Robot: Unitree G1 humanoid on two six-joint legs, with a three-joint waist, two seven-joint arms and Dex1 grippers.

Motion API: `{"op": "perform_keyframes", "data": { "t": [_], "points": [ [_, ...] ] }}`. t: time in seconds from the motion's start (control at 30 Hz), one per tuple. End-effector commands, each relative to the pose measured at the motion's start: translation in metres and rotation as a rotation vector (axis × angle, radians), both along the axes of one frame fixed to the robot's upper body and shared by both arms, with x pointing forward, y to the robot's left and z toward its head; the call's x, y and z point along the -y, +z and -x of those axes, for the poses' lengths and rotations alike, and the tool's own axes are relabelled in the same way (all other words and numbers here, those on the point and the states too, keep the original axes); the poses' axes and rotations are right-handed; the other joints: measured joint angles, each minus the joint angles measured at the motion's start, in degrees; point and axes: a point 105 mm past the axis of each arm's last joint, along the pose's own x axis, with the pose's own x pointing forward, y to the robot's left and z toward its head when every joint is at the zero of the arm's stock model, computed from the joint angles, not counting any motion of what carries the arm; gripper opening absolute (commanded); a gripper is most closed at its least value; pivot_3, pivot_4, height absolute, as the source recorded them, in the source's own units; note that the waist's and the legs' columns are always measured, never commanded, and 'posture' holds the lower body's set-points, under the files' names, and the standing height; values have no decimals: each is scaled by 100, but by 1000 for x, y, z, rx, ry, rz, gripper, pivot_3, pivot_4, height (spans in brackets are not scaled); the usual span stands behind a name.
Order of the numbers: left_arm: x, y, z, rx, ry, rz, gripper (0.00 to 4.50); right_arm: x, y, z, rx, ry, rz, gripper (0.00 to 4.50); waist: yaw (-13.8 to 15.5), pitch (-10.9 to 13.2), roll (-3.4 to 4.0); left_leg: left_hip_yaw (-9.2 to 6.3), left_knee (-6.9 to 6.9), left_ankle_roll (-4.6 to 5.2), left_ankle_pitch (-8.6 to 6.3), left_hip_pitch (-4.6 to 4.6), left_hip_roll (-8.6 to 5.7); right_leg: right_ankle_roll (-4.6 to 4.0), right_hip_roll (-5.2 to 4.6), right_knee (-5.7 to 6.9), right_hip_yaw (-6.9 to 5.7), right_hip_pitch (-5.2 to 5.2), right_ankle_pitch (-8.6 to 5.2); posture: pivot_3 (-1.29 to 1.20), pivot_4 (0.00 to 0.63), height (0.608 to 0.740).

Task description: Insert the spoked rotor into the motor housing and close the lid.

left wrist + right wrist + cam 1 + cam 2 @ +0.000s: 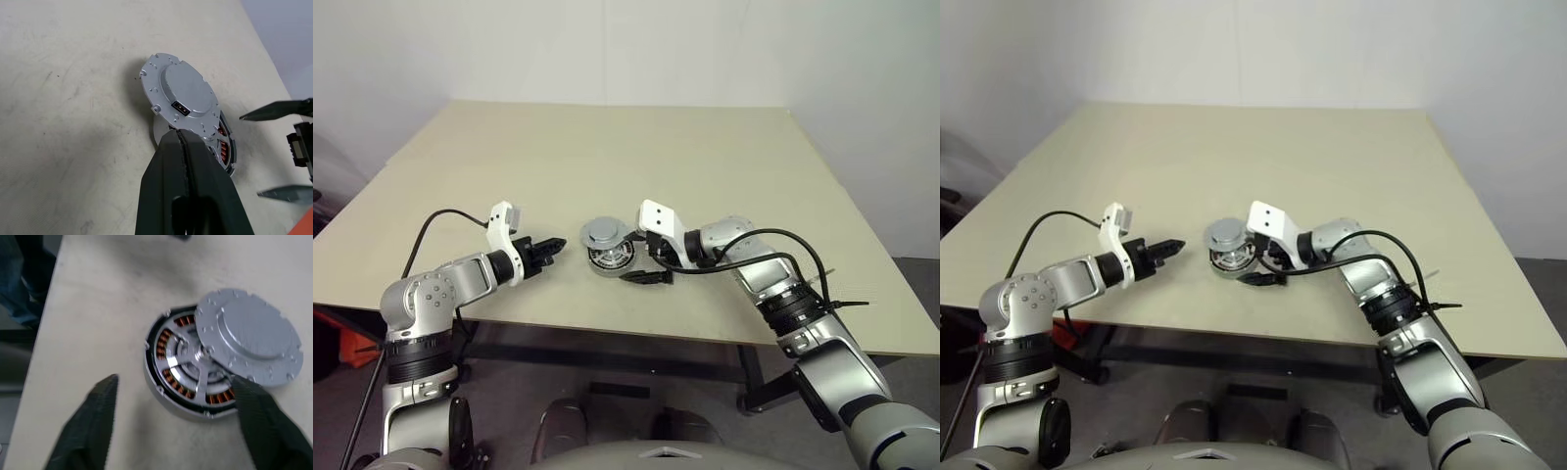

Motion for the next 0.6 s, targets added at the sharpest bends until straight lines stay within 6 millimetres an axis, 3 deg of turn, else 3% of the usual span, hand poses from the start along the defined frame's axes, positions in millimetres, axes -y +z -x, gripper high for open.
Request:
{"op": "perform_keyframes", "data": {
  "t": [0.03, 0.27, 0.6],
  "points": [
    [-6, 11, -2, 49, 22, 2, 0, -2, 18, -4, 68, 26, -20, 2875, -1, 0, 0, 0, 0, 0, 0, 0, 0, 0, 0, 0, 0, 0, 0, 0, 0, 740],
    [-6, 10, -3, 46, 24, 3, 0, -4, 27, 6, 44, 74, -57, 409, 1, 0, 0, 0, 1, 1, 0, 0, 0, 0, 0, 0, 0, 1, 0, 0, 0, 740],
    [-10, 10, -3, 41, 33, -3, 0, -13, -3, 12, -106, 38, -60, 409, -1, 0, -1, -1, 2, 0, 0, 2, 1, -1, 0, 2, 0, 2, 0, 0, 0, 740]
  ]
}}
